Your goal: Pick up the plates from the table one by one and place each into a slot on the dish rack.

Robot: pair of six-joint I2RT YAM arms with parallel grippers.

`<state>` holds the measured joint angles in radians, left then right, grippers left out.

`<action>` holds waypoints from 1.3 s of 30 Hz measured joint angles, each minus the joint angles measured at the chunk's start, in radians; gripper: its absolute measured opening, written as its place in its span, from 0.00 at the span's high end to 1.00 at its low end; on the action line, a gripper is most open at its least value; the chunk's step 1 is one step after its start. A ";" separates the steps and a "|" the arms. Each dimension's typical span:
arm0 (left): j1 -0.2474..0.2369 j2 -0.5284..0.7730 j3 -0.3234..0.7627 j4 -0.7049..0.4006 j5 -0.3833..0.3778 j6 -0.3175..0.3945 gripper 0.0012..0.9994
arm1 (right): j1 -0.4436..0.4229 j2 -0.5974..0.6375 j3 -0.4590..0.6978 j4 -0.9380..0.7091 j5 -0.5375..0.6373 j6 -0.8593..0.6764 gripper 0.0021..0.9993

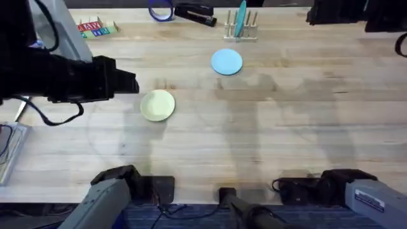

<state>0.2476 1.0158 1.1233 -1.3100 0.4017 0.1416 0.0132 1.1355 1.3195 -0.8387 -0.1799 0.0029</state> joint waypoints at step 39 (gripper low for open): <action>0.266 0.464 0.000 -0.047 0.365 0.472 0.96 | 0.000 0.000 0.000 0.000 0.000 0.000 0.00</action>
<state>0.5133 1.4799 1.1236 -1.3571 0.7666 0.6139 0.0132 1.1355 1.3196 -0.8387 -0.1795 0.0029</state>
